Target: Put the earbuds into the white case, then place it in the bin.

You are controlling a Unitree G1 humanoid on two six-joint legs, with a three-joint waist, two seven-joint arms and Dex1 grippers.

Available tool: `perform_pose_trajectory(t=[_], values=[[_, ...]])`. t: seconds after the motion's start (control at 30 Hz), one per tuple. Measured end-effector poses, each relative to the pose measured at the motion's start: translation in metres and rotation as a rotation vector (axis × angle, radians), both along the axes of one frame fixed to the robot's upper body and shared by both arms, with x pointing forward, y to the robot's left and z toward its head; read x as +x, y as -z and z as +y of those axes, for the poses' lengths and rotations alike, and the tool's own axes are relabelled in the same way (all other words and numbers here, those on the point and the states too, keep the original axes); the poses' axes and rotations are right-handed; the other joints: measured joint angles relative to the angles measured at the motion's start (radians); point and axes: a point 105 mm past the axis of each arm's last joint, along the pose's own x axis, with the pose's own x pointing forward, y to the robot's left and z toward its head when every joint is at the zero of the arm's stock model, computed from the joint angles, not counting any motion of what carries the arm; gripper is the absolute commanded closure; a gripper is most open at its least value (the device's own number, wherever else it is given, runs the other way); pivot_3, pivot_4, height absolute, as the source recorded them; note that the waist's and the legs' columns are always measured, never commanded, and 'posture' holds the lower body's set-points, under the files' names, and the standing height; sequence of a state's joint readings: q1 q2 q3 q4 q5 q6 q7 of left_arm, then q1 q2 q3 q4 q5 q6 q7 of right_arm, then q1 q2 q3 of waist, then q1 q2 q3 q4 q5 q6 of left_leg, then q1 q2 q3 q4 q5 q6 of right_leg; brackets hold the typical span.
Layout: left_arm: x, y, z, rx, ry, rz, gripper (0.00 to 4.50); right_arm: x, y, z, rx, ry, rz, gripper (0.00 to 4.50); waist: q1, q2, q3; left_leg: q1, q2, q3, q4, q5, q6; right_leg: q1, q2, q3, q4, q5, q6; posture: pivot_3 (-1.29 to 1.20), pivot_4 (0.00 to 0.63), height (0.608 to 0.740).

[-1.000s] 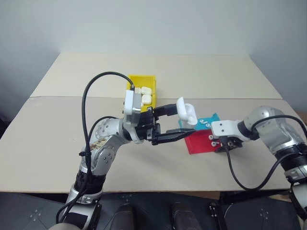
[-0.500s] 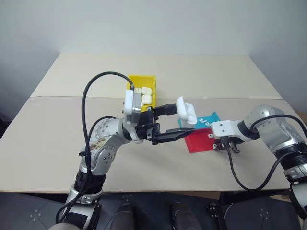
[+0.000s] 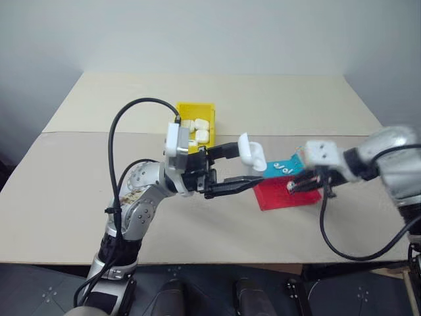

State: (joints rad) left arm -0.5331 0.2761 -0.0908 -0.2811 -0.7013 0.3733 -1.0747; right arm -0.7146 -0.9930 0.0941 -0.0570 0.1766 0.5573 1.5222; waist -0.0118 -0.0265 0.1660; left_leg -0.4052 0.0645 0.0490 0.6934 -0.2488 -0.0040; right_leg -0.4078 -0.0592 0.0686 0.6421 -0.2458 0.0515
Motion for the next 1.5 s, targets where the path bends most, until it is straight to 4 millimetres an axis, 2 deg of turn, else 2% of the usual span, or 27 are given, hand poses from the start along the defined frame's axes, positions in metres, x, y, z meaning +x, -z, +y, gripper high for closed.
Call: perform_pose_trajectory(t=[0.2,0.3,0.37,0.5,0.63,0.93,1.13,1.2,1.4,1.5], values=[[0.008,0.0,0.002,0.003,0.009,0.01,1.71,-0.018,-0.079,0.023,0.584,0.035,-0.163,3.89,0.0,0.0,0.0,0.0,0.0,0.0,0.0,0.0,0.0,0.0,0.0,0.0,0.0,0.0,0.0,0.0,0.15,0.74],[0.007,-0.004,0.002,0.003,0.026,-0.011,1.71,-0.033,-0.099,0.028,0.766,0.027,-0.181,3.89,0.001,0.0,0.0,-0.001,0.0,0.0,0.0,-0.001,0.001,0.0,0.0,0.0,-0.001,0.0,0.0,0.0,0.15,0.74],[0.009,-0.004,0.002,0.002,0.03,-0.016,1.71,-0.042,-0.104,0.038,0.841,0.002,-0.163,3.89,0.001,0.0,0.0,-0.001,0.0,0.0,0.0,-0.001,0.001,0.0,0.0,0.0,-0.001,0.0,0.0,0.0,0.15,0.74],[0.01,-0.006,0.001,0.004,0.049,-0.022,1.71,-0.055,-0.101,0.062,0.901,-0.046,-0.125,3.89,-0.002,0.0,0.0,-0.001,0.0,0.0,-0.001,-0.001,0.001,0.0,0.0,0.0,-0.001,0.0,0.0,0.0,0.15,0.74],[0.011,-0.009,0.0,0.004,0.058,-0.034,1.71,-0.056,-0.095,0.074,0.937,-0.04,-0.079,3.89,-0.002,0.0,0.0,-0.001,0.0,0.0,-0.001,-0.001,0.002,0.0,0.0,0.0,-0.001,0.0,0.0,0.0,0.15,0.74],[0.012,-0.007,-0.001,0.013,0.054,-0.035,1.71,-0.055,-0.078,0.083,0.895,-0.02,-0.027,3.89,-0.001,0.0,0.0,-0.003,0.0,0.0,-0.001,-0.001,0.002,-0.001,0.0,0.0,-0.001,0.0,0.0,0.0,0.15,0.74],[0.013,-0.006,-0.001,0.015,0.045,-0.031,1.71,-0.055,-0.077,0.084,0.878,-0.027,-0.055,3.89,-0.001,0.0,0.0,-0.003,0.0,0.0,-0.001,-0.001,0.002,-0.002,0.0,0.0,-0.001,0.0,0.001,0.0,0.15,0.74],[0.013,-0.006,-0.002,0.015,0.044,-0.03,1.71,-0.055,-0.076,0.083,0.87,-0.029,-0.061,3.16,-0.001,0.0,0.0,-0.003,0.0,0.0,-0.001,-0.001,0.002,-0.002,0.0,0.0,-0.002,0.0,0.001,0.0,0.15,0.74],[0.014,-0.005,-0.001,0.01,0.039,-0.032,1.71,-0.056,-0.073,0.078,0.838,-0.024,-0.067,1.35,-0.001,0.0,0.0,-0.003,0.0,0.0,-0.001,-0.001,0.002,-0.002,0.0,0.0,-0.002,0.0,0.001,0.0,0.15,0.74],[0.014,-0.005,-0.001,0.009,0.038,-0.032,1.71,-0.057,-0.074,0.078,0.827,-0.032,-0.072,1.35,-0.001,0.0,0.0,-0.003,0.0,0.0,-0.001,-0.001,0.002,-0.002,0.0,0.0,-0.002,0.0,0.001,0.0,0.15,0.74]])
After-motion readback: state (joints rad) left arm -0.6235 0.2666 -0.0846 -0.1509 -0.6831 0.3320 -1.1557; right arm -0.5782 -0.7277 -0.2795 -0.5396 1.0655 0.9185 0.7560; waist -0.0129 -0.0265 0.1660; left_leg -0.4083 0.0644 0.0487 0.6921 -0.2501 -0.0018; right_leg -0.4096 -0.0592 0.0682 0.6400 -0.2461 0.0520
